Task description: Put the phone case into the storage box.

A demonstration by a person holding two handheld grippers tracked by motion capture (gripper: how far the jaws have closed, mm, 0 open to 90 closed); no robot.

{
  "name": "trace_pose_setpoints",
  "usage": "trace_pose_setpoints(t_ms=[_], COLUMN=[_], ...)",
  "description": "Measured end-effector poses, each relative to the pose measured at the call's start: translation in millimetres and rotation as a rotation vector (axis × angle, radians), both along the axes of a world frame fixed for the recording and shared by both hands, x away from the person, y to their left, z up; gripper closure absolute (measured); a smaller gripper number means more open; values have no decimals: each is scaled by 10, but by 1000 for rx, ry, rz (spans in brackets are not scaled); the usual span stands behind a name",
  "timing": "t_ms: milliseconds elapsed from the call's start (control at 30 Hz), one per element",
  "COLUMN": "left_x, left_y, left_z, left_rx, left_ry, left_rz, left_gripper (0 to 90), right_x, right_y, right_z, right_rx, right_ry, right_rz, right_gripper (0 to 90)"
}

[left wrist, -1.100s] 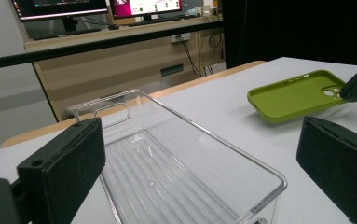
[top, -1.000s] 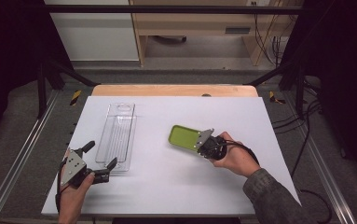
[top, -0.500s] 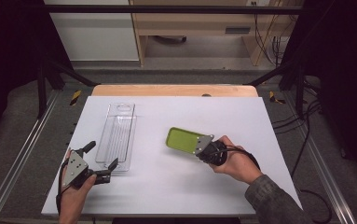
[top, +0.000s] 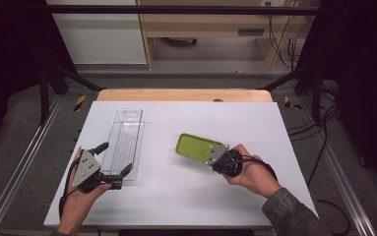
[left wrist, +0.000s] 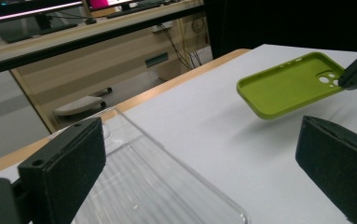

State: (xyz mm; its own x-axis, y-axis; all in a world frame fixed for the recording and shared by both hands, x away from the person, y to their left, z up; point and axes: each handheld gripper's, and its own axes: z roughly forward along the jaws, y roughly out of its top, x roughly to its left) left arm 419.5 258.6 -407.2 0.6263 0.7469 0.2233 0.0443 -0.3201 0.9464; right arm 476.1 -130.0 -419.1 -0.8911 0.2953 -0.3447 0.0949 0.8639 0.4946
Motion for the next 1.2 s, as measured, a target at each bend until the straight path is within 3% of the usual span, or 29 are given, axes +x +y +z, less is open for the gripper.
trace_pose_setpoints(t_ms=[100,333,533,833,1200], left_x=[74,239,488,857,958], left_y=[-141,-360,-602,-843,-994], left_z=[82,252,404,572,637], left_rx=[58,124,214,283,324], left_ry=[13,18,3,-12,-7], left_rz=[-30,-76,-114,-141,-164], left_gripper=[14,20,28,44,47], right_x=[-20,-27,-24,-23,-46], right_y=[-10,-20,-31,-36,-16], right_z=[24,38,47,89,89], right_rx=[8,25,25,25,25], right_ry=[-9,-23,-31,-49,-55], right_rz=[-4,-9,-12,-18,-4], right_gripper=[879,879,879,879,879])
